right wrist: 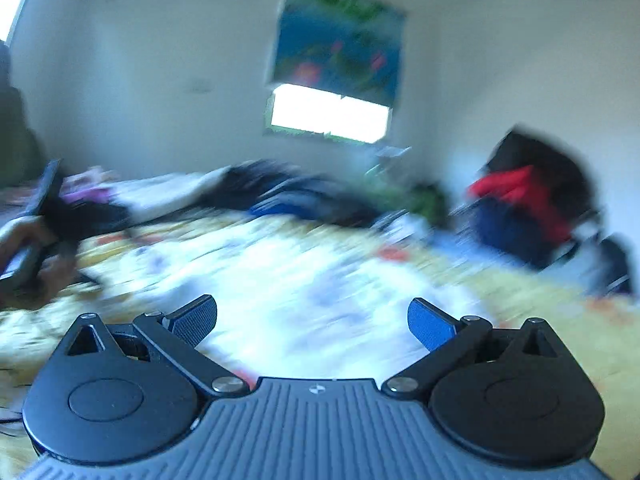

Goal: Fold small clothes

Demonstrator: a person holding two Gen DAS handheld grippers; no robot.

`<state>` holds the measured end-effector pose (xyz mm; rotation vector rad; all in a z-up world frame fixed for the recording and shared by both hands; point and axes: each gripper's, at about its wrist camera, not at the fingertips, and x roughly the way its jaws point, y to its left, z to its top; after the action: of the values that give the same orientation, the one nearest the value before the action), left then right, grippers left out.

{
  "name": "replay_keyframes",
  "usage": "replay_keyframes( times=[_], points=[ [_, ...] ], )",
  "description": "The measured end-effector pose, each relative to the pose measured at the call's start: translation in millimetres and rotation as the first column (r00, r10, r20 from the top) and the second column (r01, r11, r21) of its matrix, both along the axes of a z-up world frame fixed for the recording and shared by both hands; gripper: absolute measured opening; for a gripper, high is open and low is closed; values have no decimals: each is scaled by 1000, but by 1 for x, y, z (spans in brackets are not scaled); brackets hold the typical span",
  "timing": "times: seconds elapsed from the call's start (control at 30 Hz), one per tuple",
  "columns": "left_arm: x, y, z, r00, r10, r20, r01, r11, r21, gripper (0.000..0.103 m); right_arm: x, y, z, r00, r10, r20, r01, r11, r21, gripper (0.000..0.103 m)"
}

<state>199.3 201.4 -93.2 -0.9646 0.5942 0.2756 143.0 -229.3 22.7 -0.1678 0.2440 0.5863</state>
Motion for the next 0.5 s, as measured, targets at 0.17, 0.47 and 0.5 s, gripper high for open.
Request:
replay_keyframes(
  times=[0.17, 0.47, 0.5],
  points=[
    [22, -1, 1, 1000, -15, 6, 15, 1000, -17, 103, 17, 28, -5, 992, 75, -105, -71, 997, 42, 103],
    [48, -10, 1, 999, 15, -34, -14, 999, 31, 94, 135, 4, -15, 883, 100, -459, 115, 901, 418, 102],
    [50, -12, 2, 999, 23, -45, -21, 999, 48, 86, 154, 5, -11, 861, 133, -492, 134, 872, 471, 102]
  ],
)
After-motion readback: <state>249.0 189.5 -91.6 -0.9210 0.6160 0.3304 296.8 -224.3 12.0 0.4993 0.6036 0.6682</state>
